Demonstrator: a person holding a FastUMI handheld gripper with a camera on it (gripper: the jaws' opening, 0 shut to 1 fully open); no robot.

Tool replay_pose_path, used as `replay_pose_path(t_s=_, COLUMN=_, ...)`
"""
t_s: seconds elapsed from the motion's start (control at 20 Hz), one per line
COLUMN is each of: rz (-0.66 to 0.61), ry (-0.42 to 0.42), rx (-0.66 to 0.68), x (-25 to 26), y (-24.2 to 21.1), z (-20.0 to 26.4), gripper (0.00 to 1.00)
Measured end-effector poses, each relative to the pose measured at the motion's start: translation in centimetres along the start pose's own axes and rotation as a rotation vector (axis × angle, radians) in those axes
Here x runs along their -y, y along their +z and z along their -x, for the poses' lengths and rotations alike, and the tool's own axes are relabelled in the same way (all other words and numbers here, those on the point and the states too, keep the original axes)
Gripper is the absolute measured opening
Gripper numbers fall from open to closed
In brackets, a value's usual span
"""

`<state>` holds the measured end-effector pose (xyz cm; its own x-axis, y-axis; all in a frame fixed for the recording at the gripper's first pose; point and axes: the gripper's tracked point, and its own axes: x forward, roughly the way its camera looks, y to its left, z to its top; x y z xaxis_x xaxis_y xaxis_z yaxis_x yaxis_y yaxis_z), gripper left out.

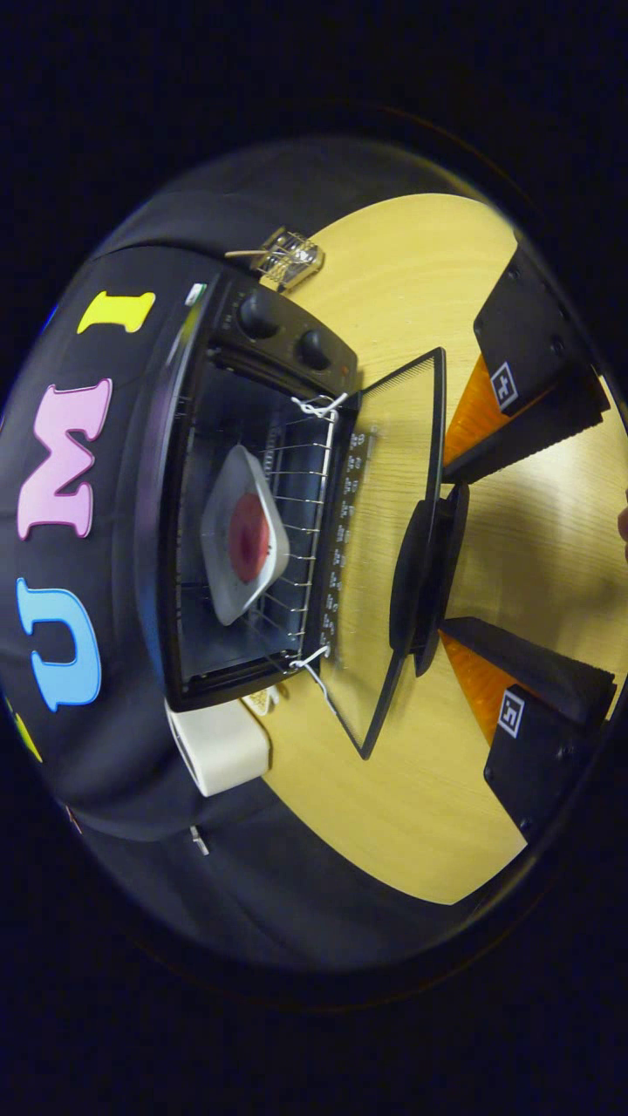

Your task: Open the toaster oven, put the food inside, and close the toaster oven door.

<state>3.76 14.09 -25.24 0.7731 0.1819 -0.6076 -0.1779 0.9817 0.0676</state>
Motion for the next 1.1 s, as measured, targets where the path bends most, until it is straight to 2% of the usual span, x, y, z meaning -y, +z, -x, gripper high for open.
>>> replay_pose_path(t_s=0.15, rz=0.03, ry=0.002, rx=0.124, x=0.9, y=4.7, z=1.2, gripper=1.0)
replay_pose_path(t_s=0.25, rz=0.047, ry=-0.026, rx=0.213, x=1.7, y=8.3, z=2.2, gripper=1.0)
replay_pose_path(t_s=0.55, rz=0.008, ry=-0.069, rx=0.47, x=5.1, y=17.3, z=9.1, gripper=0.98)
replay_pose_path(t_s=0.8, rz=-0.043, ry=-0.127, rx=0.608, x=11.2, y=18.5, z=16.1, gripper=0.98)
replay_pose_path(t_s=1.1, rz=-0.108, ry=-0.231, rx=0.639, x=20.0, y=15.4, z=22.6, gripper=0.98)
